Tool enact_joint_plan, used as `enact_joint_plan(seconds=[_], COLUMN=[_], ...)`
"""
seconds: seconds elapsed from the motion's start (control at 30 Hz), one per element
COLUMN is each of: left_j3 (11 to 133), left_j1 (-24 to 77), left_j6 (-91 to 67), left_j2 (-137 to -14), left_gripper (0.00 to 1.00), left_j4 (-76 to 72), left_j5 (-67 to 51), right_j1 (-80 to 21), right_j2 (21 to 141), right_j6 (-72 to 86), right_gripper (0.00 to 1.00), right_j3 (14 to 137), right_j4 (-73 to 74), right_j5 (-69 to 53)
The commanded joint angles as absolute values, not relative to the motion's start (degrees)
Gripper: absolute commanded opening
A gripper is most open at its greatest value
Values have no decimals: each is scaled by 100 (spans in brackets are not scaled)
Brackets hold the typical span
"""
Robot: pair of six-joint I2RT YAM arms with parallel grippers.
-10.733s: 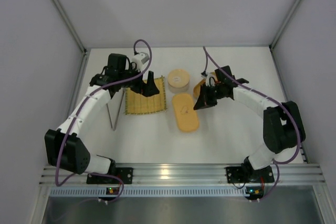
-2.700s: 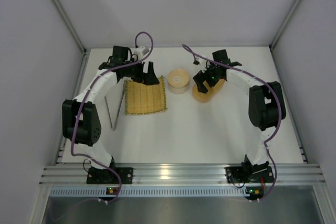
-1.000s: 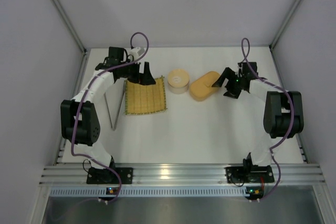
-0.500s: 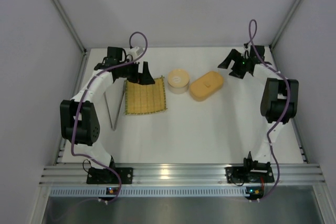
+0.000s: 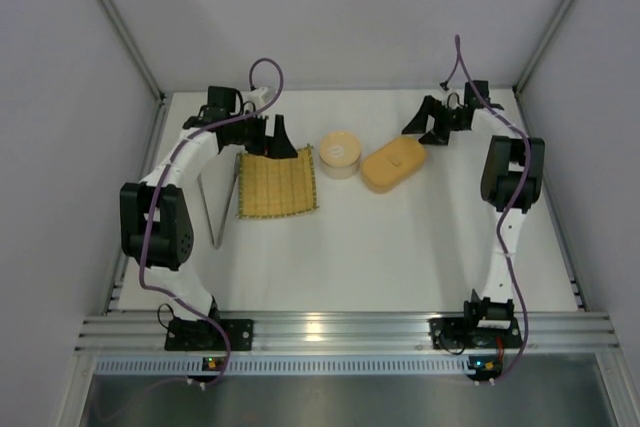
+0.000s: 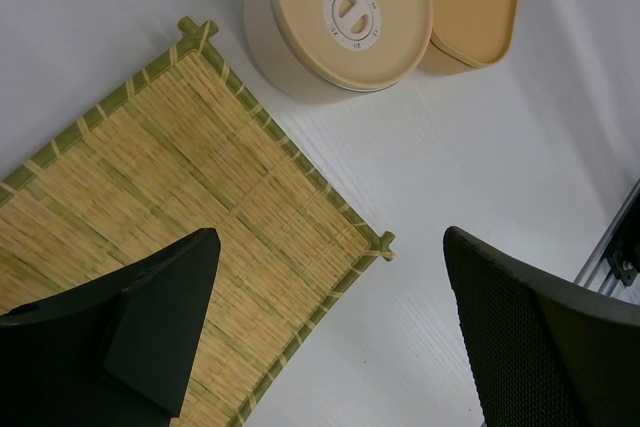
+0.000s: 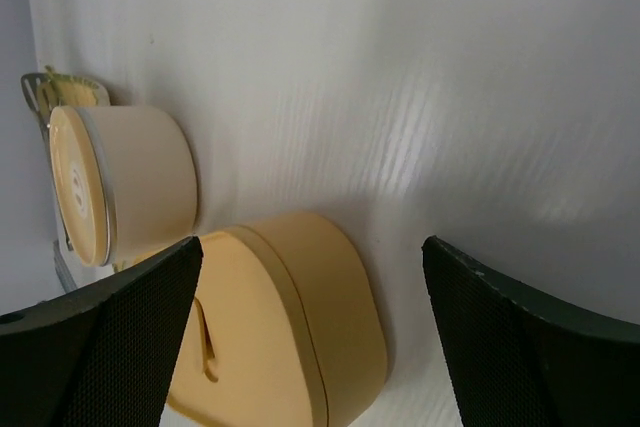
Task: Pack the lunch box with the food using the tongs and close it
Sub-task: Move the packing box to the center of the board.
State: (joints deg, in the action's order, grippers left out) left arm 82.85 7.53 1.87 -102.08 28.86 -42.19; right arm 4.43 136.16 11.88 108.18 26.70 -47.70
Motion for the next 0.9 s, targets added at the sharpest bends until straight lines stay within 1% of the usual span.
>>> enact_joint_plan(seconds=[0.0, 0.17, 0.2, 0.3, 0.4, 0.57, 0.77, 0.87], left_j3=[8490, 8516, 8543, 8665, 9069, 10245, 11520, 11847], left_j1=[721, 721, 729, 756, 800, 888, 1098, 1248], left_j6=[229, 237, 229, 342, 483, 624, 466, 308], left_j2=[-10222, -10301, -10344, -10450, -10739, -11626, -12576, -12937], left_gripper=[98, 98, 98, 98, 98, 98, 98, 98], left_j4=[2865, 2839, 2839, 2917, 3119, 3541, 3569, 3367], left_j5=[-4421, -4491, -4509, -4395, -4123, -3911, -3709, -3665], right_j1=[220, 44, -174, -298, -413, -422, -606, -764], right_j2=[13685, 13658, 13676, 13711, 13737, 13615, 13193, 13043], right_j6=[484, 133, 71, -237, -386, -860, -1528, -1608], right_gripper=[90, 89, 89, 88, 87, 85, 86, 84], right_j3=[10917, 10837, 10863, 10934, 10969, 10776, 9968, 9537], right_j4=[3488, 3700, 3752, 3981, 4130, 4499, 4772, 4729], right_j5=[-5168, -5413, -5431, -5423, -5414, -5484, -5520, -5546])
